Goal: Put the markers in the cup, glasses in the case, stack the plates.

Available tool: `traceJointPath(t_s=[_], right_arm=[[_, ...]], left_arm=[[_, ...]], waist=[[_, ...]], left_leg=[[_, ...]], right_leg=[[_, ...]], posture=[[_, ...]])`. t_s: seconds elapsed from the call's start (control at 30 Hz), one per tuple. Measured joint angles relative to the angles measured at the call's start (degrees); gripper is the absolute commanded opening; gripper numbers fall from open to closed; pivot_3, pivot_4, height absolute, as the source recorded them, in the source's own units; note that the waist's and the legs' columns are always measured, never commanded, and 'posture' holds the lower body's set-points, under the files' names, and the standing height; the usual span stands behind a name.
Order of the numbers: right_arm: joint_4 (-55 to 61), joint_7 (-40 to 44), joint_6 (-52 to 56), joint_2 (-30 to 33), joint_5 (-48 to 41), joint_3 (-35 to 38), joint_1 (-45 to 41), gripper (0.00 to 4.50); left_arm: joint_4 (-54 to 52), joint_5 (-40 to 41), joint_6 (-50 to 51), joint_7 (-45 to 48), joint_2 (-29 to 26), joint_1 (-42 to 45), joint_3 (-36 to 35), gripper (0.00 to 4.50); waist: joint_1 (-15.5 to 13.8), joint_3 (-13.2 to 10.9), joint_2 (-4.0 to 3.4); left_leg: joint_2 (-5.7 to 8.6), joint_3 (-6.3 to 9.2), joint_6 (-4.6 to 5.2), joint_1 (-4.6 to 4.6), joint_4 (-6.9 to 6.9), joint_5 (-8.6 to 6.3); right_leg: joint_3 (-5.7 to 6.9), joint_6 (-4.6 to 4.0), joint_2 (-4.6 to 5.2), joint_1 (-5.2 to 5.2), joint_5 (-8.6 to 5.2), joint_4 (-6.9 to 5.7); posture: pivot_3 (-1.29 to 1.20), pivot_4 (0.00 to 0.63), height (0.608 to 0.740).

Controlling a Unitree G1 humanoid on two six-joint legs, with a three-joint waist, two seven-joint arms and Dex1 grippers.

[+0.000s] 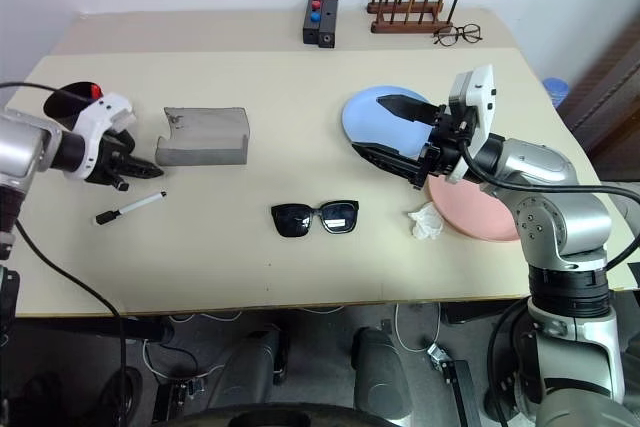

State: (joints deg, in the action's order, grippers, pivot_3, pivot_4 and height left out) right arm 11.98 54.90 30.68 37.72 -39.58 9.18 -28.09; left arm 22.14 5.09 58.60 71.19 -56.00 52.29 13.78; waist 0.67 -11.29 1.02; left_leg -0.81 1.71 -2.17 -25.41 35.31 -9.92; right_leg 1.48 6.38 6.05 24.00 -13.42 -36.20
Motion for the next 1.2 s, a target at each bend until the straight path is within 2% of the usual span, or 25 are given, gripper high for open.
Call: traceJointPath(t_s=[0.13,0.23,0.27,0.3,0.37,0.53,0.8,1.07,1.2], right_arm=[[-0.44,0.01,-0.2,-0.21,0.1,-0.05,-0.17,4.5],[-0.63,0.01,-0.29,-0.31,0.14,-0.12,-0.25,4.5],[-0.83,0.0,-0.33,-0.38,0.16,-0.17,-0.31,4.5],[-0.89,0.0,-0.35,-0.39,0.17,-0.18,-0.31,4.5],[-0.93,-0.03,-0.36,-0.39,0.21,-0.16,-0.3,4.5],[-0.93,-0.06,-0.34,-0.47,0.2,-0.43,-0.32,4.5],[-0.88,-0.39,-0.03,-0.45,0.04,-0.42,-0.24,4.5],[-0.79,-0.47,0.34,-0.36,-0.03,-0.41,-0.2,4.5],[-0.7,-0.52,0.59,-0.32,-0.07,-0.38,-0.09,4.5]], left_arm=[[-0.53,0.5,-0.06,-1.48,-0.05,2.52,-1.21,0.09],[-2.53,0.4,-2.64,1.25,-2.65,0.71,0.51,0.09],[-3.58,0.48,-4.37,3.1,-3.94,-0.83,1.1,0.62],[-4.69,0.73,-5.8,5.45,-5.22,-2.53,1.55,0.88],[-5.77,1.43,-8.13,10.11,-7.47,-4.81,3.04,1.87],[-2.05,-1.66,-16.57,12.76,-9.47,-4.84,4.41,4.39],[9.82,-8.84,-30.25,13.25,-4.64,-1.48,8.12,4.46],[19.73,-14.58,-38.9,19.25,-0.78,3.14,11.82,4.46],[22.96,-17.22,-42.3,18.89,0.76,4.48,12.37,4.46]], waist=[[0.04,0.0,0.0],[0.42,0.0,-0.01],[0.48,0.0,-0.01],[0.49,-0.01,-0.02],[0.27,-0.01,-0.02],[-0.21,0.0,-0.01],[-0.08,-0.01,0.0],[-0.02,-0.01,0.0],[-0.02,-0.01,0.0]], left_leg=[[0.0,-0.01,0.0,0.0,0.0,0.0],[-0.02,-0.01,0.0,0.02,-0.06,0.0],[-0.03,-0.02,0.0,0.03,-0.08,0.0],[-0.05,-0.02,0.0,0.02,-0.08,0.0],[-0.07,-0.02,0.0,0.01,-0.08,0.0],[-0.08,-0.03,0.0,-0.02,0.02,0.0],[-0.08,-0.03,0.0,-0.05,0.02,0.0],[-0.08,-0.03,0.01,-0.06,0.02,0.0],[-0.08,-0.03,0.01,-0.06,0.02,0.0]], right_leg=[[-0.01,0.1,-0.01,0.0,0.05,0.0],[-0.04,0.11,-0.05,0.03,0.06,0.0],[-0.05,0.1,-0.07,0.04,0.06,-0.01],[-0.05,0.09,-0.08,0.06,0.06,-0.01],[-0.05,-0.05,-0.1,0.07,0.0,-0.01],[-0.07,-0.16,-0.1,0.04,-0.01,0.05],[-0.06,-0.13,-0.12,0.06,0.02,0.02],[-0.06,-0.1,-0.13,0.08,0.03,0.0],[-0.07,-0.02,-0.13,0.08,0.08,0.0]], posture=[[0.0,0.15,0.74],[0.0,0.15,0.74],[0.0,0.15,0.74],[0.0,0.15,0.74],[0.0,0.15,0.74],[0.0,0.15,0.74],[0.0,0.15,0.74],[0.0,0.15,0.74],[0.0,0.15,0.74]])
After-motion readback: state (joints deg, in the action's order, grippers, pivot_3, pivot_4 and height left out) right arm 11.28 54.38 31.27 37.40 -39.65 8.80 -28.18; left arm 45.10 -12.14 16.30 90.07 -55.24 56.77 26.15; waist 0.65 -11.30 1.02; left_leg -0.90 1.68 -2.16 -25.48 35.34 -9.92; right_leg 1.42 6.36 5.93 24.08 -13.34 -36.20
